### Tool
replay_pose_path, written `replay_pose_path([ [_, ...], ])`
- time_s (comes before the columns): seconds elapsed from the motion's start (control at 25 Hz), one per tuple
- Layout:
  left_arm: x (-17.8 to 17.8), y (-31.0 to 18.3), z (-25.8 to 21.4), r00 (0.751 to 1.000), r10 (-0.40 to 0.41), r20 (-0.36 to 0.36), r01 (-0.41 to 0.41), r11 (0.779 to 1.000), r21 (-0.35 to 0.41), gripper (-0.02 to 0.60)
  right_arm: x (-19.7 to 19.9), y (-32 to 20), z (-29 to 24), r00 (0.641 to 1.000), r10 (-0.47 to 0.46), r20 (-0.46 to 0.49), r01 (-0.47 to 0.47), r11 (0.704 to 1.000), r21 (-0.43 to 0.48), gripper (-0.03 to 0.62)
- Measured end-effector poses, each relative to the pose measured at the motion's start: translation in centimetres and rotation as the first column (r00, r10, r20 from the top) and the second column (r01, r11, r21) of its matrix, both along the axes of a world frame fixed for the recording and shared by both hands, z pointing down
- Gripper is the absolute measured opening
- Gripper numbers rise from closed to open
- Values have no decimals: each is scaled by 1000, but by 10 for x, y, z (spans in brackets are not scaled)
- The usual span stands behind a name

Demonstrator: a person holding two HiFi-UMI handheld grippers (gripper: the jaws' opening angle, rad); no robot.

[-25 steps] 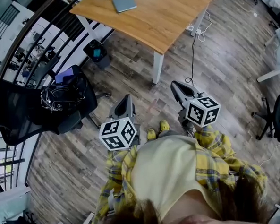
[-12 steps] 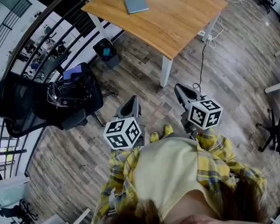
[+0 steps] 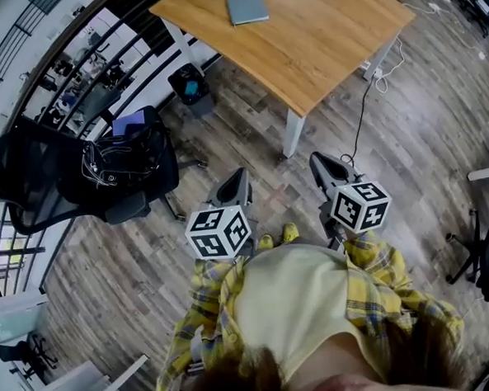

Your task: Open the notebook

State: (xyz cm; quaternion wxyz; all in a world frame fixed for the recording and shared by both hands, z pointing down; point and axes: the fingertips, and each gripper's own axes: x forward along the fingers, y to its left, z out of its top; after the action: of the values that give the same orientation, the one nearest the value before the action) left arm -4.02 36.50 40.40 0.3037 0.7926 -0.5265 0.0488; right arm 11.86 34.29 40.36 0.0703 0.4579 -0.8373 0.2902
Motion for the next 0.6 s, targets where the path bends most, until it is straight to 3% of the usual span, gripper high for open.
replay_pose_path([
  [0.2, 13, -10, 3, 1000, -2, 13, 3, 1000, -10, 9, 9, -14, 8, 1000, -18, -4, 18, 1000, -10, 66],
  [0.6, 6, -37, 5, 999, 3, 35, -2, 1000, -12, 9, -3, -39, 11, 1000, -31, 4, 31, 999, -18, 66],
])
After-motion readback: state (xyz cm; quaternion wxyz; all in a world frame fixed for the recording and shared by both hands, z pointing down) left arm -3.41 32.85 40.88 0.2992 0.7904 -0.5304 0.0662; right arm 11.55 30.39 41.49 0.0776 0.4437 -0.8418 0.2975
